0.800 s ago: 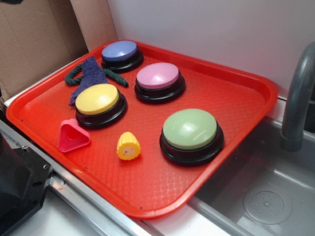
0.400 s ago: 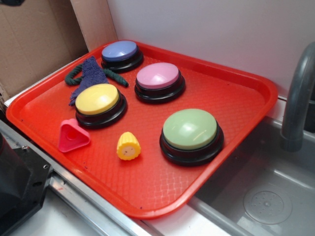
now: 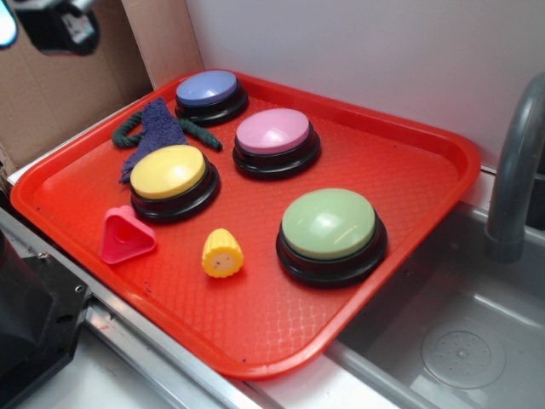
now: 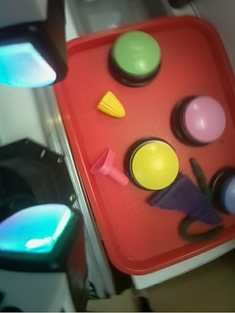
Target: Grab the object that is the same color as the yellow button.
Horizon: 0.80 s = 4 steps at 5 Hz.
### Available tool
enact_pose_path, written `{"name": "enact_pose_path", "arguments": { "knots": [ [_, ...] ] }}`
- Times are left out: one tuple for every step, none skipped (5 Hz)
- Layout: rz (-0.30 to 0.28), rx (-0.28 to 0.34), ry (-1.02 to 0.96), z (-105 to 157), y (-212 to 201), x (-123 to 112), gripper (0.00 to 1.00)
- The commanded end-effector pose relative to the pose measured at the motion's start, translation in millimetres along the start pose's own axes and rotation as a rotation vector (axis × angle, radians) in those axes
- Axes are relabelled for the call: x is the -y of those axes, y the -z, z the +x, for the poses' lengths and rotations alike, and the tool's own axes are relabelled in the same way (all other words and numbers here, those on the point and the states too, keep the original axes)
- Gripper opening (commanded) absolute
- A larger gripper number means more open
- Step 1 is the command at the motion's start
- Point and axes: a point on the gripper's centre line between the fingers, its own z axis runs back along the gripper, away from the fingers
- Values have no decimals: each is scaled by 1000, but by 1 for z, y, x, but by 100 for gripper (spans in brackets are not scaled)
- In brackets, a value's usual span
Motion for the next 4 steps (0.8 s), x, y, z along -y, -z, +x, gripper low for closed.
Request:
{"name": "enact_pose_path", "arguments": {
  "knots": [
    [-35,72,-330,10,46,19,100],
    [-61,109,-423,10,78,34,100],
    [-83,55,-532,11,106,38,100],
    [-80,46,-552,9,127,46,100]
  ]
}}
